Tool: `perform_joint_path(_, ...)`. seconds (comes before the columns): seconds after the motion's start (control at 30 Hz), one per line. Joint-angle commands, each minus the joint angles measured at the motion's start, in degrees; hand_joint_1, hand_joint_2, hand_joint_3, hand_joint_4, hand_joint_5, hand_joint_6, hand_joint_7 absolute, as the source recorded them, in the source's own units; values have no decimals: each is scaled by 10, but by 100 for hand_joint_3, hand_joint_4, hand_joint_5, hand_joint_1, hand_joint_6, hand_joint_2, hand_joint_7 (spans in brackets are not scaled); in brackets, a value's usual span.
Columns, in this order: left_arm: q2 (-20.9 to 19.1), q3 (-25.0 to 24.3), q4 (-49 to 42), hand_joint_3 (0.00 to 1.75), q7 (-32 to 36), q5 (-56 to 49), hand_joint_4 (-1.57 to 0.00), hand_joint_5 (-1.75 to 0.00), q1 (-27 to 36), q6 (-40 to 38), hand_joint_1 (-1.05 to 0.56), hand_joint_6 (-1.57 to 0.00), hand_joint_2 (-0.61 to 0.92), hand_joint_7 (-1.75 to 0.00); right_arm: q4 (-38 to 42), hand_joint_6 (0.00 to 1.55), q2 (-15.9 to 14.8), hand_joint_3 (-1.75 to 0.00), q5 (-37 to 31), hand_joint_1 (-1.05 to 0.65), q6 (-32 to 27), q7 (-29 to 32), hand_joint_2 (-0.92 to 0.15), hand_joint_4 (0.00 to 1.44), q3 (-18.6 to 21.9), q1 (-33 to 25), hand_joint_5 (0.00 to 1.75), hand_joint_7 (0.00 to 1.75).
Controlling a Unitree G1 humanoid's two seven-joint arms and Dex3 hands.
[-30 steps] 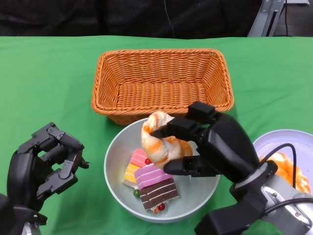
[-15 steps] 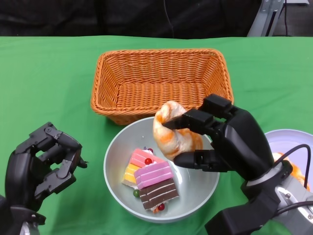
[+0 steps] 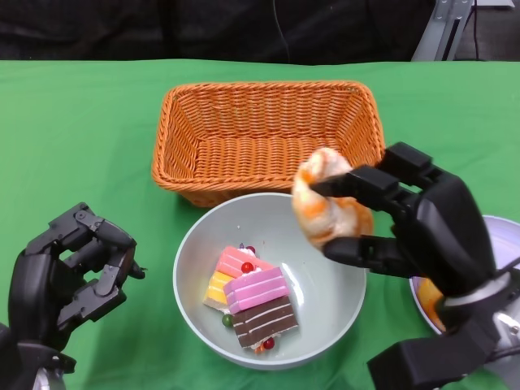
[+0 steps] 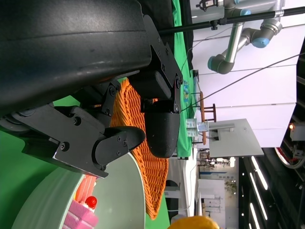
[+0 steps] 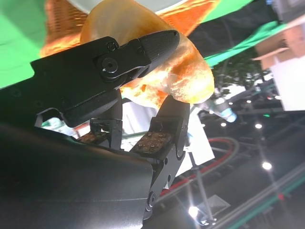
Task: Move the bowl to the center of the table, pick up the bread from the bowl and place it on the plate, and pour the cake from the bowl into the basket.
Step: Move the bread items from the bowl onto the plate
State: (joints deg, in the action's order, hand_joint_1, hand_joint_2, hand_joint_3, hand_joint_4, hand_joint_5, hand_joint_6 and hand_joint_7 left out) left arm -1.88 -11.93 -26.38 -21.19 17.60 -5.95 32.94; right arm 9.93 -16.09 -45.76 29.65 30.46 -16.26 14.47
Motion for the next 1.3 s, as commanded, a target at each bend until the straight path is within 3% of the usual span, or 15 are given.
perform_joint_path(0.03, -9, -5, 0, 79, 7, -3, -75, -162, -4, -5, -5, -79, 73, -127, -3, 85, -17, -3, 8, -23, -5, 8, -92, 77, 23, -18, 139, 82)
perform_joint_path(0.57, -12, -7, -3, 85, 0, 6, -75, -163, -7, -9, -5, -78, 70, -129, -1, 87, -65, -1, 31, -18, -6, 11, -91, 76, 96, -80, 142, 80)
perform_joint_path(0.8, -14, -8, -9, 86, -7, 8, -75, -163, -9, -5, -4, -78, 70, -128, 5, 90, -66, -1, 35, -15, -4, 12, -90, 80, 102, -91, 133, 74)
perform_joint_path(1.3, -14, -9, -11, 89, 0, 1, -74, -165, -11, -2, -5, -77, 68, -131, -2, 94, -64, 0, 36, -15, -9, 27, -90, 81, 123, -110, 131, 70)
